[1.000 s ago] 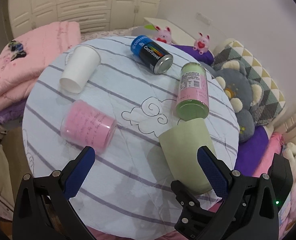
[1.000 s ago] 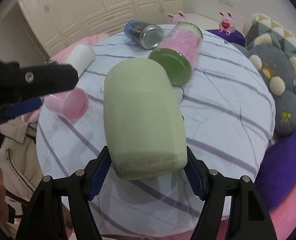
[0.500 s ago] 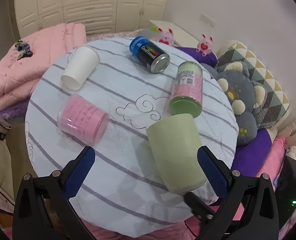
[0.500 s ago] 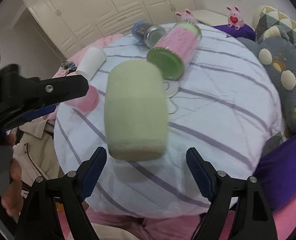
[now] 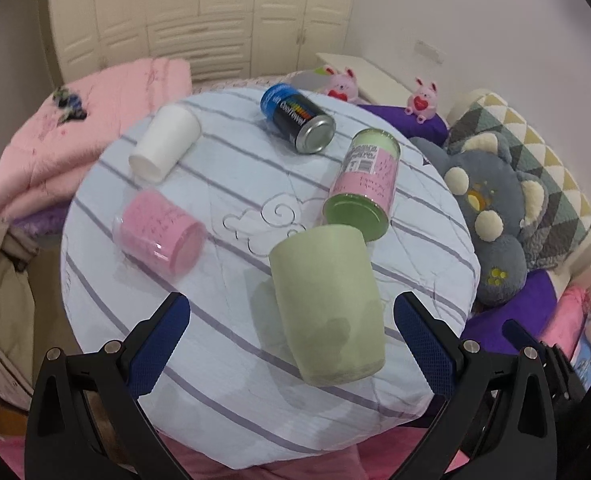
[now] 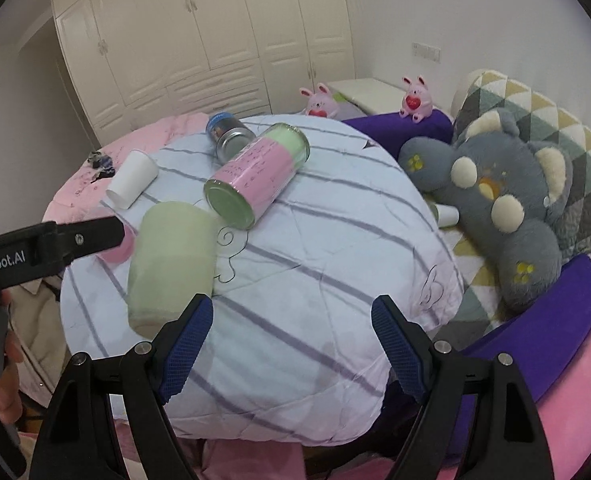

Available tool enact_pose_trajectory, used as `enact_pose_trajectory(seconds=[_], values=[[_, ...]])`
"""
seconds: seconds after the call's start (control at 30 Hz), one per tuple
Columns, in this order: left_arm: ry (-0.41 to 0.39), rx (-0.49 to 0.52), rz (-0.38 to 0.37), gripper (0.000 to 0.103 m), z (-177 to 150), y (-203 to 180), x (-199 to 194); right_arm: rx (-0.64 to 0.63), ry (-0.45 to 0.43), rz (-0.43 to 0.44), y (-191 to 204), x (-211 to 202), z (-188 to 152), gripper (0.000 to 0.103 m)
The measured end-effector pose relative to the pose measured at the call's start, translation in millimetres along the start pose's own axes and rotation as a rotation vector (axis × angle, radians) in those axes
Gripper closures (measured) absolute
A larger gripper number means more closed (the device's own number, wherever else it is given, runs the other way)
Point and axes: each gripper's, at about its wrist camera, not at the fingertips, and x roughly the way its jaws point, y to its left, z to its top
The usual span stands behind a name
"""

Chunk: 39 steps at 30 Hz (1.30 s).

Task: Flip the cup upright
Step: 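Carry the pale green cup toward the left gripper and rotate it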

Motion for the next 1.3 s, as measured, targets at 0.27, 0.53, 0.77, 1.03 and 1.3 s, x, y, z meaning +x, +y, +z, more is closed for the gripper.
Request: enact_pose_trajectory(seconds=[0.27, 0.53, 0.77, 1.03, 1.3], values=[[-0.014, 0.054, 0.080, 0.000, -2.2, -16.4, 8.5, -0.008, 0.007, 0.027, -1.2, 4.2, -2.5, 0.020], [0.025, 0.038, 0.076, 0.000, 0.0, -18.4, 23.6, -0.011, 0.019, 0.041, -2.4, 6.2, -4.7, 0.020], [0.066, 0.028, 0.066, 0.000, 2.8, -18.0, 39.8, -0.009, 0.033, 0.058, -5.6, 10.1, -2.6, 0.020], [0.156, -0.001, 0.009, 0.000, 7.6, -18.9, 67.1, -0.015, 0.047, 0.100, -6.9, 18.1, -3.2, 0.020], [0.256, -0.056, -0.018, 0.001, 8.3, -17.1, 93.1, -0.031, 0.066, 0.116, -6.9, 29.9, 1.5, 0.020]])
